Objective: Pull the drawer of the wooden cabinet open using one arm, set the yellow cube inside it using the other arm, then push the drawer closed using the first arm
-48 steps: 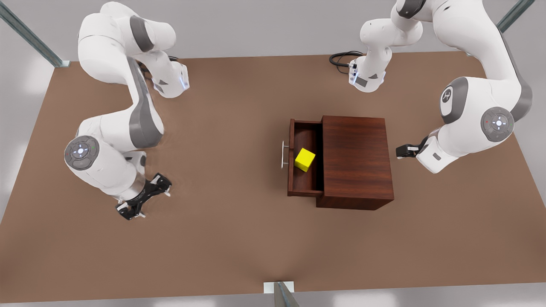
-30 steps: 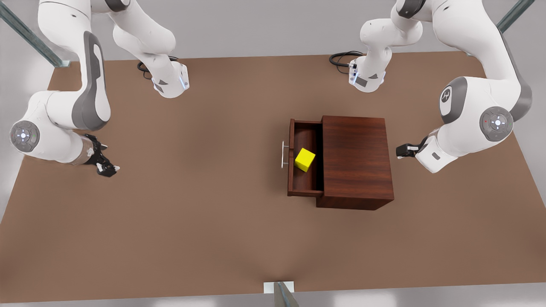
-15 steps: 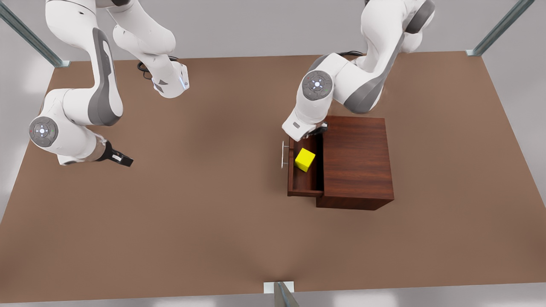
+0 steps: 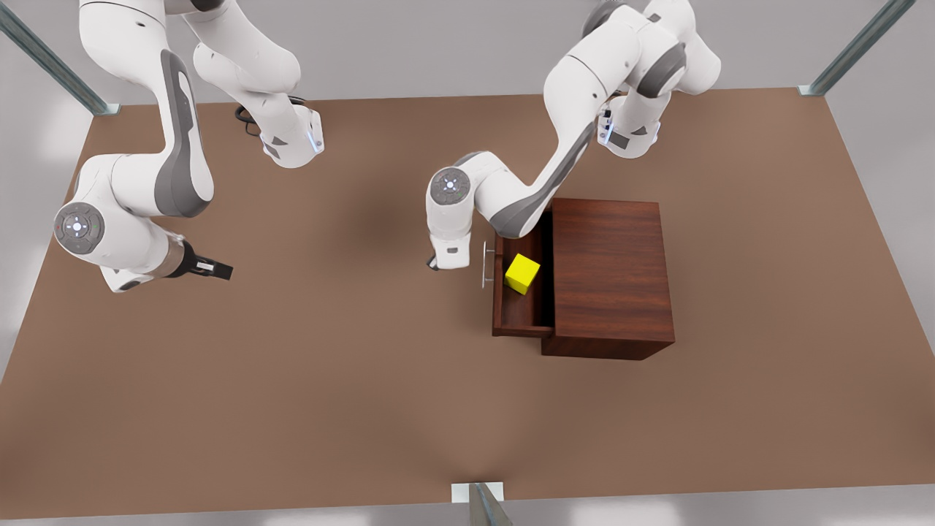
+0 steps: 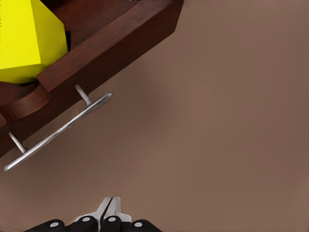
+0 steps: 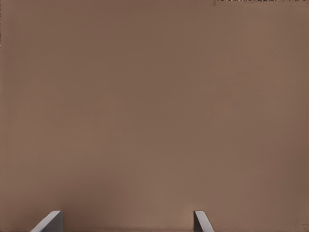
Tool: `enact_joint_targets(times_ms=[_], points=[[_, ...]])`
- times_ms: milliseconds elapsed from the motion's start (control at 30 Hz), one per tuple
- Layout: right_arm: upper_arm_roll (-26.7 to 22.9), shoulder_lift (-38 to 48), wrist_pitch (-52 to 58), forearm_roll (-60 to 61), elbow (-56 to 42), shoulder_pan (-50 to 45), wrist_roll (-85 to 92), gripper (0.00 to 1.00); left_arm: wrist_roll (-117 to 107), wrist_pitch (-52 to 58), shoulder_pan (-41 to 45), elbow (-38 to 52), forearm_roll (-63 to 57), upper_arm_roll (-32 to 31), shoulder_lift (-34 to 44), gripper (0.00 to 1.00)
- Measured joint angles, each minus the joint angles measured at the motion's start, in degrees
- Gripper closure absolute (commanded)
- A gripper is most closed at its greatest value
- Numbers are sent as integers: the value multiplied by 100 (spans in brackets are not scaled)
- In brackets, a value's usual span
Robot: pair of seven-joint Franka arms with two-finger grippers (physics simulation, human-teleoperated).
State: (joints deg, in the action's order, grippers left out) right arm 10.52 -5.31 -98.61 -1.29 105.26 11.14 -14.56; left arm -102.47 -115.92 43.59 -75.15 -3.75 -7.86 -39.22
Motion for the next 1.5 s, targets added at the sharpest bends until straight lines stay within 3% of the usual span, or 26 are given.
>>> enact_joint_targets(times_ms=[233, 567, 1500], points=[[2, -1, -2, -5, -3, -9, 286, 0, -1525, -216, -28, -443, -261, 287, 0, 100], [6, -10, -1, -6, -3, -3, 543, 0, -2450, 329, -261, -541, -302, 343, 141, 100], [7, -19, 5, -12, -19, -4, 823, 0, -2168, 1096, -990, -485, -289, 584, 249, 100]])
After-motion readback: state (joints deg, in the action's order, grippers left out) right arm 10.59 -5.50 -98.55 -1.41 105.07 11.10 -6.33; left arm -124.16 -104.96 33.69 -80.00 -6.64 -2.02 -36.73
